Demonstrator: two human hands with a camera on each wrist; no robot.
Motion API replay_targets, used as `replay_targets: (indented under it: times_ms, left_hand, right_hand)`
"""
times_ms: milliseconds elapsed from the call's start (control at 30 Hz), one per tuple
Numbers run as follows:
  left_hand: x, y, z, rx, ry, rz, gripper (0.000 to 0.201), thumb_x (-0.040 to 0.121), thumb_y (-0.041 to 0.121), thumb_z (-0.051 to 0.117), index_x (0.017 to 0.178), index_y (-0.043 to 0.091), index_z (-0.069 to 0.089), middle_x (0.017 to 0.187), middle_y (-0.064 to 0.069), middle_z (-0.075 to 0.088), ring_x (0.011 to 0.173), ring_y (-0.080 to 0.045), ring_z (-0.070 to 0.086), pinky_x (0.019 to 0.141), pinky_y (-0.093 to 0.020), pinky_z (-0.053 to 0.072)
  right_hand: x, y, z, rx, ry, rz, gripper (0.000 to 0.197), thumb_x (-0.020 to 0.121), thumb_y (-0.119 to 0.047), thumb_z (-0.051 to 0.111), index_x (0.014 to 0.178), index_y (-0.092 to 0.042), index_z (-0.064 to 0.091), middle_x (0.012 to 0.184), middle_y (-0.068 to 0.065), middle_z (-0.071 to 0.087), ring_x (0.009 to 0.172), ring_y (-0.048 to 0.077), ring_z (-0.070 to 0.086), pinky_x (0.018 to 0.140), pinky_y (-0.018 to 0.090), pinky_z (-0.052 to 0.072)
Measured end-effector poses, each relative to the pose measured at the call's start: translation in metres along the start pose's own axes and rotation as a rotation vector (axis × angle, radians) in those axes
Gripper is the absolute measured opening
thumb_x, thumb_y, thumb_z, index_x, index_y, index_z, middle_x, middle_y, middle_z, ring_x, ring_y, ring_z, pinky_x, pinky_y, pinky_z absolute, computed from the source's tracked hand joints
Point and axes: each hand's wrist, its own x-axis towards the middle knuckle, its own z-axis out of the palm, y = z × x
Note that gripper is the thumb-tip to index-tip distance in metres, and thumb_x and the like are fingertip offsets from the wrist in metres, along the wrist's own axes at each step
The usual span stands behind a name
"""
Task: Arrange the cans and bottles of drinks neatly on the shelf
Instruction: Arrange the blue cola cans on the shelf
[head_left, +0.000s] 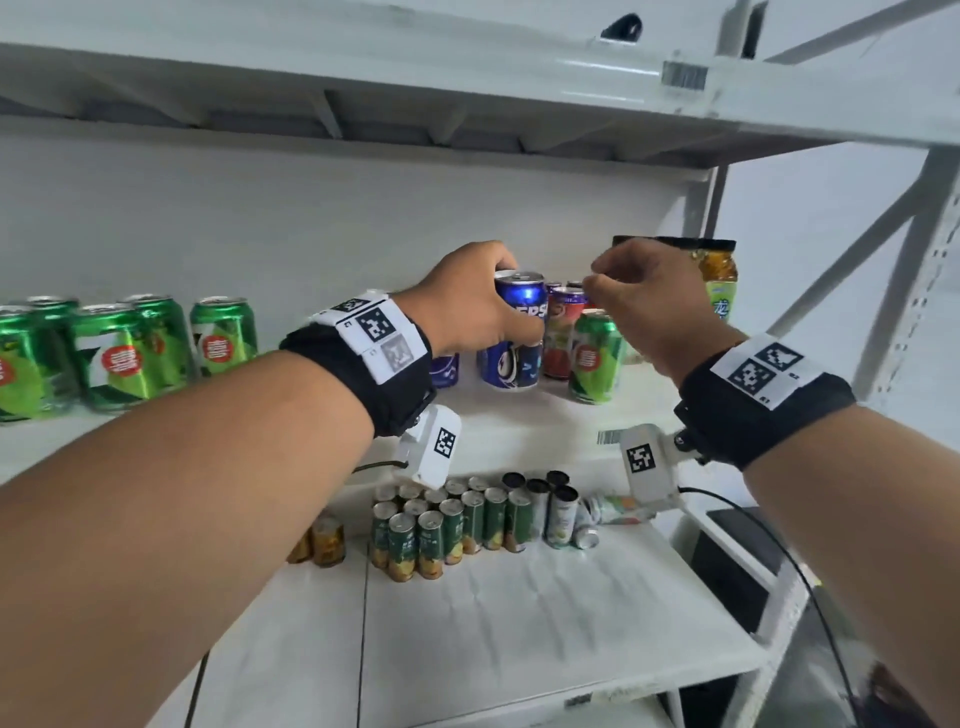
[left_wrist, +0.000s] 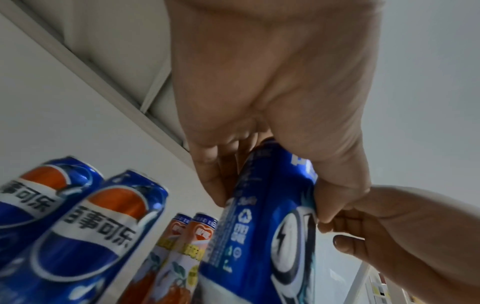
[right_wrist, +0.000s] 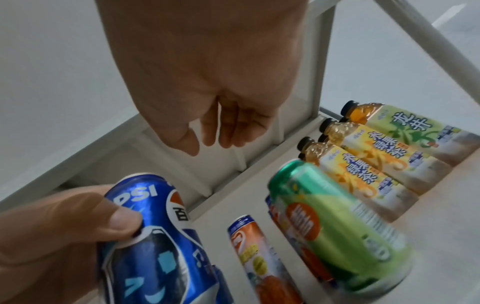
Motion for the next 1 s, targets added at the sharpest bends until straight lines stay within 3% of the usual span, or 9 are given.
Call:
replay_targets:
  times_ms: [100,133,200,267,333,467,567,700,1000]
  left_hand:
    - [0.016,0.012,0.02,0.042,-0.019,-0.043,0.053,0.064,0.029,0.096,0.106,0.018,0.066,0.097,-0.003,0.075,0.087,-0.023,0.075,0.076,-0.041,0.064]
    - [0.019,0.016,0.027,0.063,-0.027,-0.055,0.052,0.063,0.03,0.097,0.104,0.018,0.066,0.096,-0.002,0.075,0.085,-0.022,0.074,0.073,-0.038,0.063]
    - [0.027,0.021,0.04,0.093,-0.047,-0.085,0.053,0.062,0.031,0.097,0.103,0.021,0.065,0.094,0.0,0.074,0.081,-0.018,0.073,0.068,-0.034,0.063]
    - [0.031,0.023,0.048,0.12,-0.054,-0.109,0.053,0.061,0.032,0.097,0.101,0.023,0.065,0.094,0.002,0.074,0.081,-0.016,0.074,0.068,-0.034,0.064]
    - [0.032,0.022,0.054,0.134,-0.057,-0.132,0.052,0.06,0.033,0.097,0.1,0.025,0.065,0.094,0.003,0.074,0.08,-0.015,0.074,0.067,-0.035,0.065]
    - [0.027,0.024,0.058,0.169,-0.069,-0.153,0.051,0.06,0.033,0.097,0.1,0.025,0.065,0.094,0.003,0.074,0.079,-0.014,0.073,0.064,-0.033,0.064]
    - [0.02,0.024,0.053,0.183,-0.071,-0.134,0.05,0.061,0.031,0.096,0.1,0.025,0.065,0.095,0.004,0.073,0.084,-0.016,0.073,0.071,-0.036,0.065]
    - [0.009,0.03,0.047,0.137,-0.08,-0.069,0.055,0.062,0.032,0.096,0.106,0.024,0.064,0.098,0.004,0.072,0.088,-0.016,0.073,0.074,-0.036,0.064]
    - [-0.013,0.074,0.074,-0.009,-0.244,0.175,0.063,0.06,0.033,0.095,0.113,0.026,0.062,0.105,0.005,0.07,0.091,-0.015,0.07,0.08,-0.044,0.065]
  right_hand:
    - [0.014,0.027,-0.006,-0.084,-0.049,0.087,0.048,0.084,-0.044,0.082,0.116,-0.012,0.067,0.103,0.003,0.069,0.091,0.02,0.068,0.067,0.035,0.058]
    - [0.019,0.038,-0.005,-0.102,-0.077,0.138,0.053,0.08,-0.05,0.083,0.112,-0.011,0.065,0.101,0.004,0.068,0.091,0.022,0.067,0.068,0.039,0.058]
    - [0.026,0.058,0.001,-0.089,-0.146,0.215,0.048,0.074,-0.055,0.085,0.087,-0.015,0.062,0.088,0.002,0.069,0.084,0.023,0.068,0.07,0.049,0.062]
    - [0.03,0.073,0.01,-0.044,-0.199,0.216,0.043,0.075,-0.052,0.085,0.072,-0.016,0.062,0.065,-0.008,0.069,0.067,0.017,0.067,0.055,0.04,0.059]
    - [0.032,0.081,0.018,-0.058,-0.223,0.179,0.035,0.08,-0.05,0.082,0.07,-0.019,0.067,0.056,-0.011,0.067,0.06,0.013,0.066,0.044,0.028,0.051]
    - [0.029,0.087,0.022,-0.044,-0.219,0.138,0.028,0.08,-0.047,0.084,0.074,-0.025,0.068,0.074,-0.006,0.073,0.072,0.016,0.073,0.063,0.035,0.061]
    - [0.017,0.082,0.015,0.005,-0.197,0.069,0.034,0.075,-0.039,0.091,0.096,-0.026,0.067,0.091,-0.006,0.073,0.081,0.014,0.071,0.07,0.033,0.06]
    - [-0.014,0.071,-0.009,-0.018,-0.179,-0.09,0.057,0.066,-0.028,0.098,0.111,-0.025,0.062,0.098,-0.015,0.068,0.082,-0.009,0.065,0.063,0.008,0.049]
    - [-0.089,0.036,-0.091,-0.259,-0.01,-0.03,0.058,0.067,-0.032,0.098,0.11,-0.023,0.061,0.096,-0.014,0.068,0.083,0.0,0.066,0.066,0.01,0.052]
